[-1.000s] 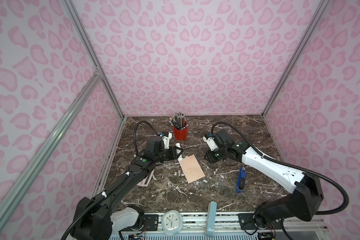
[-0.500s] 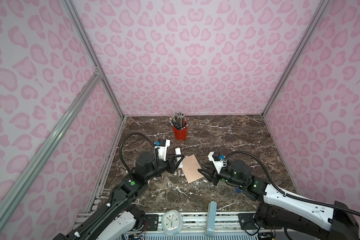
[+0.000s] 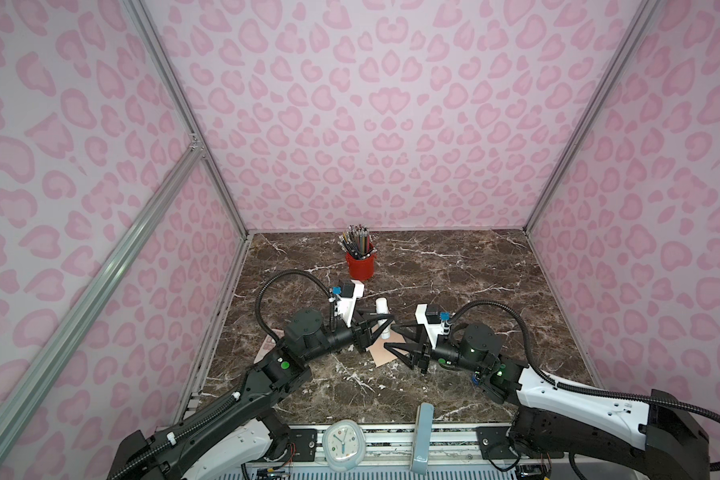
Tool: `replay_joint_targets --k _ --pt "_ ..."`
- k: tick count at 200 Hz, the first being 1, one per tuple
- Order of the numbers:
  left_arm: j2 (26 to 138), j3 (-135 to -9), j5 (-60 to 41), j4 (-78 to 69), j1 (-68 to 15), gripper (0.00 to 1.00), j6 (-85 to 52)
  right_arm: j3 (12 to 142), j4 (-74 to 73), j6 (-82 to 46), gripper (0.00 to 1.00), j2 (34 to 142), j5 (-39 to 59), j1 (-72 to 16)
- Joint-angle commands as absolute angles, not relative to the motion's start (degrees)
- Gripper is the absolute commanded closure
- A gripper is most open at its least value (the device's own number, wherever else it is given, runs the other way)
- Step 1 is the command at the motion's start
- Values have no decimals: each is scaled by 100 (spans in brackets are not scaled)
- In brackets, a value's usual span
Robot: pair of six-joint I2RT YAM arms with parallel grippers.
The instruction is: Place the letter into the envelope and seal it
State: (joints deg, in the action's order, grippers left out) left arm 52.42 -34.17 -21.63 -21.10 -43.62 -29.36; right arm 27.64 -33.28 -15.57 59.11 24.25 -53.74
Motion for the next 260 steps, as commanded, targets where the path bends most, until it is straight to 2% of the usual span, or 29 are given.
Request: replay_joint_targets --k 1,90,181,198,232,260 --pt "5373 -3524 -2363 -2733 -4393 97 -2852 2794 -3477 -1657 41 5882 2517 -5378" --pt "5653 -3559 -2640 -3096 -4499 97 -2909 2883 -3314 -1661 47 5792 2434 -5301" --pt "5691 -3475 -2594 -3129 -4502 97 -2957 2985 -3173 -1617 73 5827 2388 -5273" --pt "5692 -3433 -2512 -3125 -4505 97 -2988 3004 -3189 -1608 78 5812 2317 -5273" --pt "5754 -3322 -2100 -2969 -4513 97 -2979 3128 -3062 -1565 78 5814 1880 -5288" --pt "5727 -3119 -1257 -2999 -4565 97 -3014 3353 -2748 -1367 78 5833 1126 -5452"
